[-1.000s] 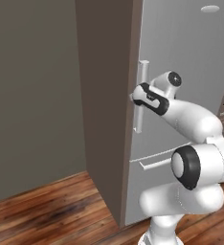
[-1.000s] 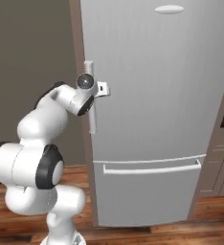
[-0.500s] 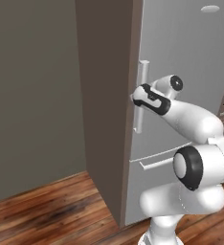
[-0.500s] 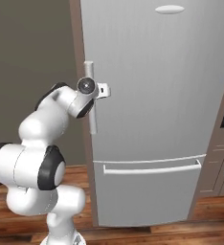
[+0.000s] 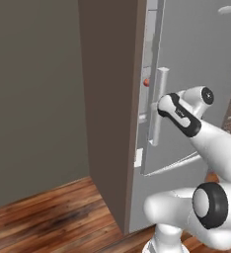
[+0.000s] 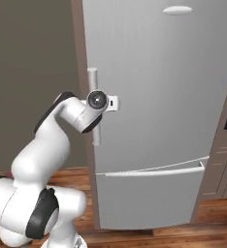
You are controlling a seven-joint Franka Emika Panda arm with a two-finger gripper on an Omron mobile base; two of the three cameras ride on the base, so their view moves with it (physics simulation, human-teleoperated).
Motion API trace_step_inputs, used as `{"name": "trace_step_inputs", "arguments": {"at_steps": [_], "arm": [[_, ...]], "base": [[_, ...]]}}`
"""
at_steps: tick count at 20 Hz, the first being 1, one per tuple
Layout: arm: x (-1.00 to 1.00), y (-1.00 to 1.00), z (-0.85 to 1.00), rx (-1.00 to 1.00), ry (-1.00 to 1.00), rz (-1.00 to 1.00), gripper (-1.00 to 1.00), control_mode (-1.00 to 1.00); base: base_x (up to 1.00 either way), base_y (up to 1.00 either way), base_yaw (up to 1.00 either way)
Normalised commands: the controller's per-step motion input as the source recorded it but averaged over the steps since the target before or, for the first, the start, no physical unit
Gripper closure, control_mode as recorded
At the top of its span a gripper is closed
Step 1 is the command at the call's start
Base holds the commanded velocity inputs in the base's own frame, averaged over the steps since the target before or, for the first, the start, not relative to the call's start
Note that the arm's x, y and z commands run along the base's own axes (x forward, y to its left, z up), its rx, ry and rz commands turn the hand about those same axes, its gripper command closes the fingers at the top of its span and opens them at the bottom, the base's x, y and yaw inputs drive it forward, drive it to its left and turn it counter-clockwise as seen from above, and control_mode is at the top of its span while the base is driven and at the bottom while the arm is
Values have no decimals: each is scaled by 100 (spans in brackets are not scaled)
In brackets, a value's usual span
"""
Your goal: Retrieve the butter from the fridge and place it on a plate on the dining table. Then retrieve the butter knife by the fridge and place it near the plate.
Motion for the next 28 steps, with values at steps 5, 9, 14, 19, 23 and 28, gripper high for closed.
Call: {"name": "trace_step_inputs", "arguments": {"at_steps": [5,9,14,19,23,28], "arm": [[-100,-100,32,16,9,0,100,-100],[-100,-100,55,10,14,0,100,-100],[-100,-100,52,10,14,0,100,-100],[-100,-100,9,16,10,1,100,-100],[-100,-100,0,14,4,2,100,-100],[-60,-39,0,1,0,0,100,-100]], "base": [[0,0,0],[0,0,0],[0,0,0],[0,0,0],[0,0,0],[0,0,0]]}}
